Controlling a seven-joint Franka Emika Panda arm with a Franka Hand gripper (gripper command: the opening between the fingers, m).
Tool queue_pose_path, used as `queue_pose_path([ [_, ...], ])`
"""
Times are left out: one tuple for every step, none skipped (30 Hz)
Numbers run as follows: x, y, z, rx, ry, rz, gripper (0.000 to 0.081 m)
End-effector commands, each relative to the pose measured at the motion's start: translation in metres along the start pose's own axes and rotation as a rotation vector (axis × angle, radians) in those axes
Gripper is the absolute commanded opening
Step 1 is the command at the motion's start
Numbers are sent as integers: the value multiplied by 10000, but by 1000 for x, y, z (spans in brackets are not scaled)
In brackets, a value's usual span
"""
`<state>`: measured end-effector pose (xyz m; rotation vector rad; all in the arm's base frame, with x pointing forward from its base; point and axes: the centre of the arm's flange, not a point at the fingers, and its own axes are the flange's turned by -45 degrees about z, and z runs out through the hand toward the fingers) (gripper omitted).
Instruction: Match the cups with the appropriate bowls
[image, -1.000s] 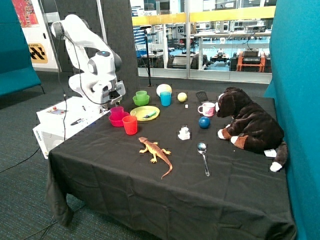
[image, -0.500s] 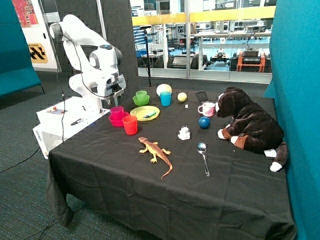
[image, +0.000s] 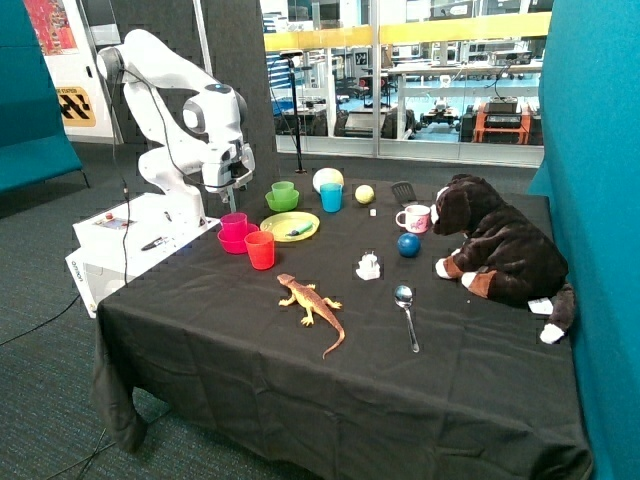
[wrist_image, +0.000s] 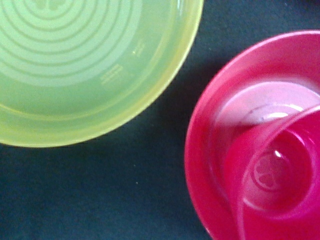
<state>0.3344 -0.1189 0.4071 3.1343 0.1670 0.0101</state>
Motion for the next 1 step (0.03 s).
queue_pose_path([
  [13,-7,-3,33,-62,-417,673],
])
